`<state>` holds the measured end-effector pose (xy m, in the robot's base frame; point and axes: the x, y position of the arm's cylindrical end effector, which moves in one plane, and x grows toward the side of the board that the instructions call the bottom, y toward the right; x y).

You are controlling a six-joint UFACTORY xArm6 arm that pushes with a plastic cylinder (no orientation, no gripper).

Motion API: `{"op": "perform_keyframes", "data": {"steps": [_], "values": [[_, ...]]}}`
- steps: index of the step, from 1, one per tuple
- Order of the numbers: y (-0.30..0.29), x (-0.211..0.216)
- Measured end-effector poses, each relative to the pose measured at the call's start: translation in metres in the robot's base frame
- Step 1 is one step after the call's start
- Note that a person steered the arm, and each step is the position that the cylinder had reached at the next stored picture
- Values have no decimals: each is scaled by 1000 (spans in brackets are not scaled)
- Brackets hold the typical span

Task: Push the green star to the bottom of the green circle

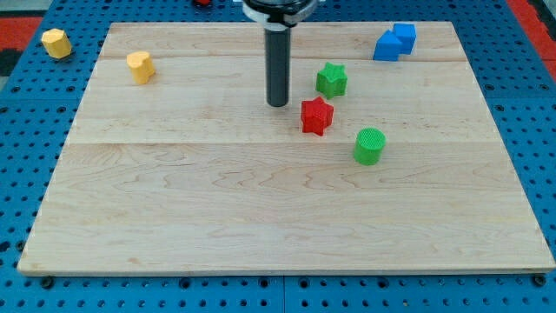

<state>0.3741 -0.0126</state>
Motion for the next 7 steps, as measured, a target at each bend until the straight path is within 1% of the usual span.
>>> {"op": "perform_keyframes", "data": {"steps": [1, 2, 3, 4, 5, 6, 7], "values": [[41, 14], [110, 18], [73, 18], [65, 53], [114, 61], [154, 51], [142, 48]]}}
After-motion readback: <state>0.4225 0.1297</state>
